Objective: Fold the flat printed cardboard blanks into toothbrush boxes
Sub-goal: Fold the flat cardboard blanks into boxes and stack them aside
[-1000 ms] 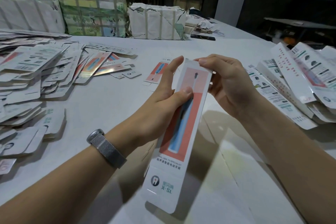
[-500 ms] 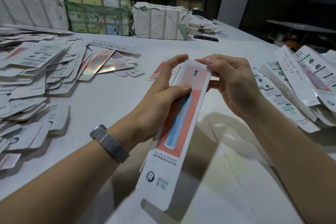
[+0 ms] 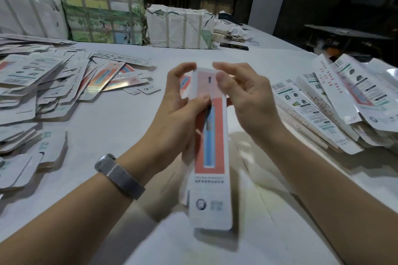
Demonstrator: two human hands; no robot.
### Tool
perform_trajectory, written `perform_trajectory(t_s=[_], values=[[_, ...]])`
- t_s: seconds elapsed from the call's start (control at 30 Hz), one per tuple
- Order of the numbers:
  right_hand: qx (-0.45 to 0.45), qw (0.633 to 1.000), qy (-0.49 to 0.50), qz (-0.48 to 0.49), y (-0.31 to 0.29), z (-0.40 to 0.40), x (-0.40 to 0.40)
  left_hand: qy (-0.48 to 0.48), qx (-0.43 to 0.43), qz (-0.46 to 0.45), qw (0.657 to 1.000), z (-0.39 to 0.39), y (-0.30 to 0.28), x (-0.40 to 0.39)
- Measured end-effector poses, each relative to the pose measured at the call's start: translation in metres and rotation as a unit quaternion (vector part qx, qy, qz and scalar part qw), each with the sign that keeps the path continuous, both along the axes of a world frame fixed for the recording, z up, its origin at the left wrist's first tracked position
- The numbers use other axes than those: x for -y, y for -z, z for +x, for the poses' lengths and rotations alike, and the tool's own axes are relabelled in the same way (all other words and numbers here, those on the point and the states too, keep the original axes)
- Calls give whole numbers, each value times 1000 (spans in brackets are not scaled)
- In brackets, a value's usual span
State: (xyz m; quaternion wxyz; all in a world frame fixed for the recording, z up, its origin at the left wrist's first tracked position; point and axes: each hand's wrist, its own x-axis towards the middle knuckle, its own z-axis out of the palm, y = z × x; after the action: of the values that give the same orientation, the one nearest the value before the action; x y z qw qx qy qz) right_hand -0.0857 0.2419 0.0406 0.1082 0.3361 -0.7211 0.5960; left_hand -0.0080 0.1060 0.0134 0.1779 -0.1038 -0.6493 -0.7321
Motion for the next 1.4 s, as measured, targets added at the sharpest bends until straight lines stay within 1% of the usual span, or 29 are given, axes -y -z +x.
perform_trajectory(t_s=[0.07, 0.1, 0.2, 0.27, 0.3, 0.33, 0.37, 0.4, 0.47, 0.53, 0.57, 0.63, 0.67, 0.73, 0.8, 0.83, 0.97, 1.07, 1.13, 1.2, 1.3, 1.33, 1.4], values=[[-66, 996, 27, 61, 0, 4, 2, -34, -35, -1, 999, -6, 0, -4], [-73, 994, 22, 76, -2, 6, 2, -43, -45, -5, 998, -6, -1, -7], [-56, 992, -2, 114, -10, 8, -3, -49, -43, 5, 998, -1, -1, -7], [-59, 984, -7, 168, -15, 8, -7, -28, -26, 47, 998, 0, -9, -8], [-62, 978, -8, 200, -16, 7, -8, -35, -26, 50, 998, -1, -14, -10], [-61, 972, -7, 227, -17, 7, -9, -38, -54, 6, 998, 3, -13, -10], [-54, 968, -4, 243, -18, 7, -10, -25, -95, -3, 995, 8, -8, -8], [-42, 968, 2, 249, -18, 7, -10, -10, -124, 15, 992, 8, -5, -8], [-32, 967, 24, 252, -22, 9, -12, 2, -76, 12, 997, 9, -8, -16], [-48, 966, 68, 243, -30, 9, -20, 19, 47, 23, 998, 5, -15, -23], [-56, 968, 101, 224, -36, 6, -26, 22, 63, 20, 998, 7, -14, -21], [-65, 961, 184, 197, -49, -3, -42, 18, 57, 21, 998, 7, -10, -14], [-62, 948, 226, 217, -53, -10, -52, 6, 62, 23, 998, 3, -9, -12], [-23, 902, 291, 317, -56, -28, -74, -8, 66, 17, 998, -1, -5, -7], [31, 857, 319, 405, -52, -46, -92, -11, 67, 1, 998, -2, -3, -2], [41, 841, 332, 426, -50, -54, -97, -10, 65, -6, 998, -3, -2, 1], [-9, 793, 422, 439, -48, -75, -108, -19, 62, -44, 997, -3, 0, 7], [0, 779, 434, 453, -45, -80, -110, -43, 54, -76, 995, -2, 0, 12], [8, 767, 448, 458, -44, -83, -111, -71, 49, -119, 989, -1, 0, 15], [12, 763, 454, 461, -43, -84, -111, -113, 46, -186, 975, 0, 0, 21], [-5, 773, 448, 450, -40, -81, -109, -190, 43, -313, 930, -2, 1, 38], [-26, 782, 442, 438, -38, -79, -106, -210, 49, -337, 917, -3, -1, 45], [-95, 819, 407, 393, -37, -71, -94, -236, 65, -339, 908, -4, -6, 58]])
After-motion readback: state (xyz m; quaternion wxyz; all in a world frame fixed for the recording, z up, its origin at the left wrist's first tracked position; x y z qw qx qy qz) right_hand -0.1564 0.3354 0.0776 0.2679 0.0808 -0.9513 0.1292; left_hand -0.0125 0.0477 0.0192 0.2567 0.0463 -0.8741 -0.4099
